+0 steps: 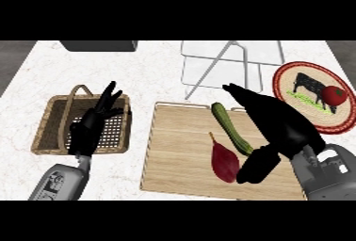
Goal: Pick the pear from the tray and place it in the tiered shelf
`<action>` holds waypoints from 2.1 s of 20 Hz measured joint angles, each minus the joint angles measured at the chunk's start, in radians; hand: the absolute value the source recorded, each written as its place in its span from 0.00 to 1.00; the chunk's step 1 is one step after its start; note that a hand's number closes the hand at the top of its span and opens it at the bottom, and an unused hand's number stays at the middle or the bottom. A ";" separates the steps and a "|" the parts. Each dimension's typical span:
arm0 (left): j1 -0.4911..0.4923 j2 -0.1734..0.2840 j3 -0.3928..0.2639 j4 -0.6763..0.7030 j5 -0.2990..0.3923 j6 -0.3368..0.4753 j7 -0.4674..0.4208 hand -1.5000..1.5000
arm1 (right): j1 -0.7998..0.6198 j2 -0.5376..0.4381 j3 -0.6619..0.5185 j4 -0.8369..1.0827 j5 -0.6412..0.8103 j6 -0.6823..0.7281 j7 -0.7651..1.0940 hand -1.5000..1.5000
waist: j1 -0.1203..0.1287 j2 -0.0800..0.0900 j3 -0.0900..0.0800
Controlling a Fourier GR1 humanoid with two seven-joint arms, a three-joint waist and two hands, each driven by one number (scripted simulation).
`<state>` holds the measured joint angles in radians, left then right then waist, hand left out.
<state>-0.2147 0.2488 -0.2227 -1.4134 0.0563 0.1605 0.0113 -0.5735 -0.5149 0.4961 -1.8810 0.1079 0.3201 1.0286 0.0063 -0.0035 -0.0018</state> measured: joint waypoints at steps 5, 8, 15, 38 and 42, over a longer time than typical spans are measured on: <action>0.012 -0.008 0.011 -0.008 -0.011 -0.005 -0.010 0.50 | -0.029 0.052 0.036 -0.013 0.018 0.003 0.051 0.00 | -0.003 -0.001 0.002; 0.010 -0.010 0.026 -0.005 -0.008 -0.013 -0.003 0.50 | -0.026 0.072 0.049 -0.031 0.039 0.003 0.066 0.00 | -0.006 -0.001 0.002; 0.016 -0.019 0.028 -0.016 -0.024 -0.026 0.007 0.50 | -0.022 0.135 0.108 -0.019 0.142 -0.007 0.085 0.00 | -0.006 -0.001 0.003; 0.023 -0.050 0.073 -0.019 -0.066 -0.060 -0.007 0.50 | 0.091 0.276 0.127 0.080 0.355 0.029 0.048 0.00 | -0.007 0.000 0.004; 0.016 -0.065 0.069 -0.018 -0.085 -0.051 0.005 0.50 | 0.108 0.291 0.129 0.107 0.392 0.043 0.034 0.00 | -0.007 0.000 0.005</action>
<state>-0.1988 0.1835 -0.1538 -1.4309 -0.0292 0.1091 0.0160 -0.4652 -0.2235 0.6247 -1.7743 0.5004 0.3631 1.0627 -0.0006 -0.0034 0.0029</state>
